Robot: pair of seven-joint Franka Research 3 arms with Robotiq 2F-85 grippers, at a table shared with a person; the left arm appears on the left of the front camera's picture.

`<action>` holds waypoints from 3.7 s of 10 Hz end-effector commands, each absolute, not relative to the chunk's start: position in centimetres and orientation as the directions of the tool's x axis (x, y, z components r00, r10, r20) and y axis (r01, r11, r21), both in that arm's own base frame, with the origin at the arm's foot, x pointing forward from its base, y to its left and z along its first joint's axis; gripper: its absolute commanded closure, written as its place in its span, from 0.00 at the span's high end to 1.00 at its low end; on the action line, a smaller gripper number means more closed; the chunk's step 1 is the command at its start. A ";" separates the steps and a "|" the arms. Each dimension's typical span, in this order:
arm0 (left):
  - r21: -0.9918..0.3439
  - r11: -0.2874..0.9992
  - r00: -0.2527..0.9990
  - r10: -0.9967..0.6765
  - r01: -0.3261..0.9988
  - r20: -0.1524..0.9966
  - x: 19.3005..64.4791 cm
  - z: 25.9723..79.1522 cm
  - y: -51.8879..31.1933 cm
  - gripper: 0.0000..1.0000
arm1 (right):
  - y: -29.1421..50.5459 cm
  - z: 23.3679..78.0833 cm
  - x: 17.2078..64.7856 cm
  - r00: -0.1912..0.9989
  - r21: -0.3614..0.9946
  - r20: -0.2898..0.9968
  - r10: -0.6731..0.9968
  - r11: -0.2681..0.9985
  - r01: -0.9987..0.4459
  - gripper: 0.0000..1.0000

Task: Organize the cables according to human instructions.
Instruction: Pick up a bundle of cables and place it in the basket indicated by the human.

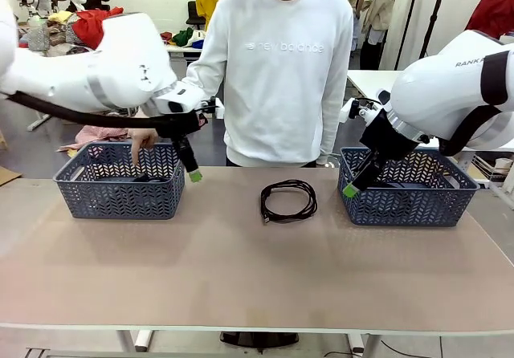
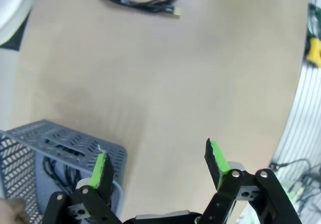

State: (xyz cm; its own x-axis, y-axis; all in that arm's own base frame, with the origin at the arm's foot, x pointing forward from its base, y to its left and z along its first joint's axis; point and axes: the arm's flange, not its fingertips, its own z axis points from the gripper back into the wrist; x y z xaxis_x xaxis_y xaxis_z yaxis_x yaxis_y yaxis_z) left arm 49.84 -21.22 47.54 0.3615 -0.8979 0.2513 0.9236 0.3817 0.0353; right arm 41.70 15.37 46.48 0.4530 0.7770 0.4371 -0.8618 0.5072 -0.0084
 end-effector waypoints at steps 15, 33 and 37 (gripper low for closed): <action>0.017 0.681 0.659 -0.714 0.732 0.235 54.6 44.8 -30.2 0.96 | 15.5 46.6 41.6 0.453 -0.012 0.439 0.776 0.509 -0.861 1.00; -0.044 0.979 0.958 -0.186 0.200 0.220 57.1 38.9 -40.2 0.96 | 15.5 46.6 41.6 0.453 -0.012 0.439 0.776 0.509 -0.861 1.00; -0.025 0.995 0.967 -0.086 0.095 0.241 57.9 36.6 -40.5 0.96 | 15.5 46.6 41.6 0.453 -0.012 0.439 0.776 0.509 -0.861 1.00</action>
State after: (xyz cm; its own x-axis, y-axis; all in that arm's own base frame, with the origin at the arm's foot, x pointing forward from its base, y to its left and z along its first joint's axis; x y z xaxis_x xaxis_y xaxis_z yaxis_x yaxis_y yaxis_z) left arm 57.97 -40.08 37.01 0.9709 -0.1411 0.1937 0.1541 0.9866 -0.0535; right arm 41.70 15.37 46.48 0.4530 0.7770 0.4371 -0.8618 0.5072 -0.0084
